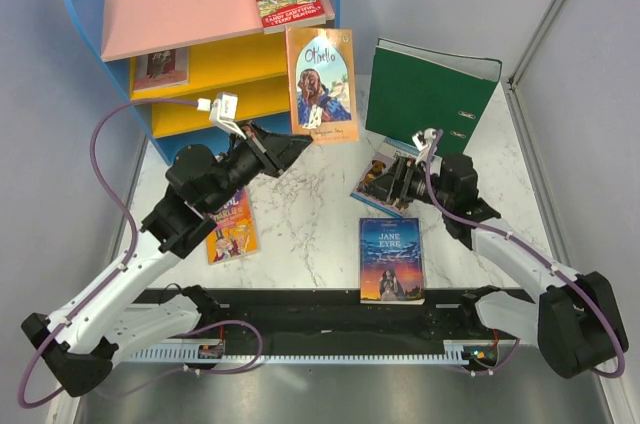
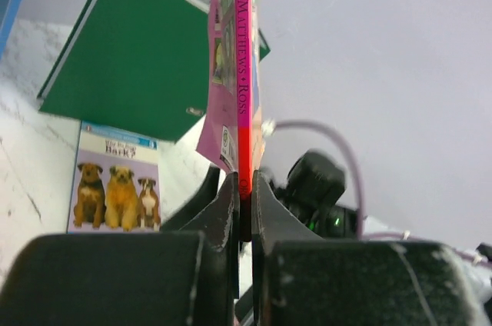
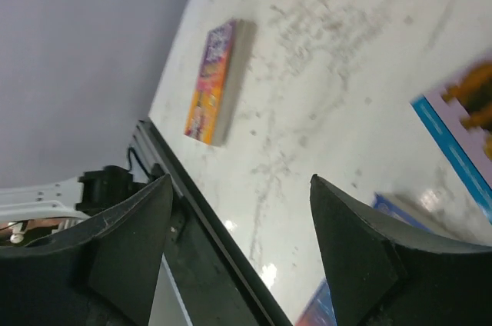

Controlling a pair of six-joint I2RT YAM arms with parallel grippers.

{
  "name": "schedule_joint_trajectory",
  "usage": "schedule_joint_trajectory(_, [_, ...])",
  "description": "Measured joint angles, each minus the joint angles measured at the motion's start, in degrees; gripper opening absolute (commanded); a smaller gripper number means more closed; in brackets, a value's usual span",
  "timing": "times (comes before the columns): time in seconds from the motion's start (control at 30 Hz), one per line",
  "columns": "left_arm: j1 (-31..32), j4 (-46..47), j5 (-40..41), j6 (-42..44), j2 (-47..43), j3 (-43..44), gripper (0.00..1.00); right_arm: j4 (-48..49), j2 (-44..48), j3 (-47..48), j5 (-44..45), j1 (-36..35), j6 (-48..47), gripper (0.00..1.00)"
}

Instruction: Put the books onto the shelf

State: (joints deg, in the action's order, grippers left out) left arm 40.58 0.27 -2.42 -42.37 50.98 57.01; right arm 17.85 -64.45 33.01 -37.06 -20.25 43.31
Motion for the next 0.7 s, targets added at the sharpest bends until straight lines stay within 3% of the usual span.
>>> schedule_joint_trajectory(0.13, [-0.68,-3.3,1.36,2.08,6.6,11.45,0.02,-4.92,2.64,-6.64,3.76,-0.79,-2.54,0.84])
schedule_joint_trajectory(0.23, [-4.74,-5.7,-0.07,2.49,12.55,21.66,0.02,-8.79,5.6,-10.03,9.16,-3.87,-4.28,0.86])
schedule_joint_trajectory(0.5, [-25.05,-10.88,-13.81,-3.65,28.68,44.41,0.02,-12.72,12.11,-10.86,19.5,-9.29,-6.75,0.95])
schedule_joint_trajectory(0.7, [-32.81,-13.99,-25.16,-12.17,43.36,61.88,0.02,-13.31,12.24,-10.86,22.38,-9.97,-7.34,0.97])
